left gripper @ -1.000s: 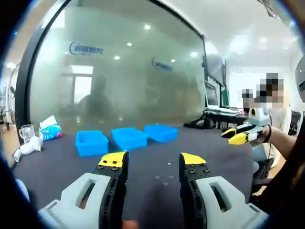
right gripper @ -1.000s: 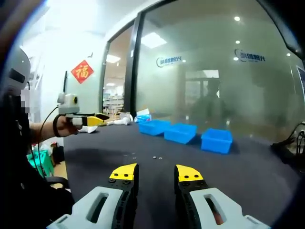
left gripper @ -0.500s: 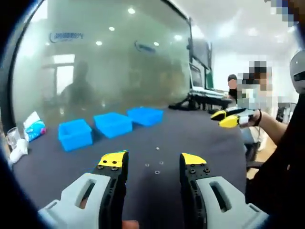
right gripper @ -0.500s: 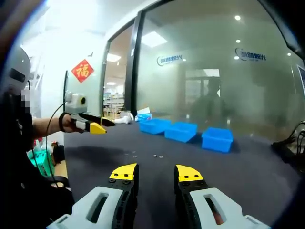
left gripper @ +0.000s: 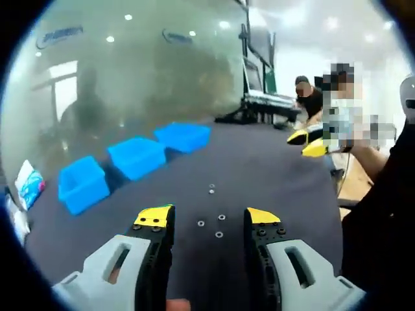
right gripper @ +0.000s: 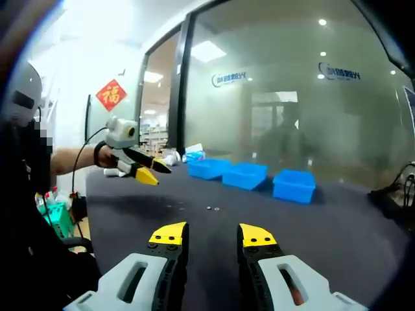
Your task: Sort the screws, nuts, and washers into the corresponding bins
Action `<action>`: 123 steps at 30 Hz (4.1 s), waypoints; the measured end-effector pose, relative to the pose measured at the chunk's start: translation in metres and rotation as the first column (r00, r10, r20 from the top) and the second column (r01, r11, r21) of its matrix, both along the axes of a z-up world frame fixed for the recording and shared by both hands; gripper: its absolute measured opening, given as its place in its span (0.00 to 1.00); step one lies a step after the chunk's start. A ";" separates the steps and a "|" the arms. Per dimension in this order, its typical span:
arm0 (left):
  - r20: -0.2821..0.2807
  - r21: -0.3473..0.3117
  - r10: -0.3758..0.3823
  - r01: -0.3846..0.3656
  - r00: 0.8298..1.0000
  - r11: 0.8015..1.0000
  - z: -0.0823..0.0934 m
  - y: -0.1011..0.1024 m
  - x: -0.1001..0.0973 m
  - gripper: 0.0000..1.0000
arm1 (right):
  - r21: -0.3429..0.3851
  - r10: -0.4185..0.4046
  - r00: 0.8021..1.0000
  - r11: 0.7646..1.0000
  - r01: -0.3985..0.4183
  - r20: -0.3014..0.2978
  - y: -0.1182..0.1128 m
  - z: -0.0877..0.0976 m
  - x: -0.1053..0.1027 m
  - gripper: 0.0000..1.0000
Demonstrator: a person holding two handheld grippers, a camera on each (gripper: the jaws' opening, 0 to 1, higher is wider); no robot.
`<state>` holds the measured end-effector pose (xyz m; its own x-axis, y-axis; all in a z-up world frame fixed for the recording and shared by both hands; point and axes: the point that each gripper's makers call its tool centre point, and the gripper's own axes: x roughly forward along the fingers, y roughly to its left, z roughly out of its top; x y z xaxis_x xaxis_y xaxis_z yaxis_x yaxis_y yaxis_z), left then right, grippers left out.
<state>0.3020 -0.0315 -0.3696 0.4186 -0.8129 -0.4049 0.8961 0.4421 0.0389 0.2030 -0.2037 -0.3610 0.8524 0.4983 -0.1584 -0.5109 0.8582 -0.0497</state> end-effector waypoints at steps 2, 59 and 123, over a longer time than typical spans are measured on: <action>-0.017 0.047 -0.031 0.031 0.999 0.998 -0.005 -0.010 0.003 0.40 | 0.001 -0.002 1.000 1.000 0.002 0.000 -0.001 0.000 0.000 0.27; -0.164 0.277 -0.145 0.186 0.976 0.943 -0.064 -0.088 0.032 0.05 | 0.010 -0.010 1.000 1.000 0.010 -0.015 -0.007 -0.008 0.001 0.27; 0.079 -0.172 0.674 -0.656 0.735 0.735 0.056 0.092 0.271 0.05 | 0.024 -0.014 1.000 1.000 0.014 -0.007 0.005 -0.005 0.004 0.26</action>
<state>0.5728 0.0604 -0.3136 0.9110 -0.3456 -0.2251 0.3616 0.9318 0.0328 0.2068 -0.1986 -0.3657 0.8582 0.4903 -0.1522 -0.4994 0.8660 -0.0260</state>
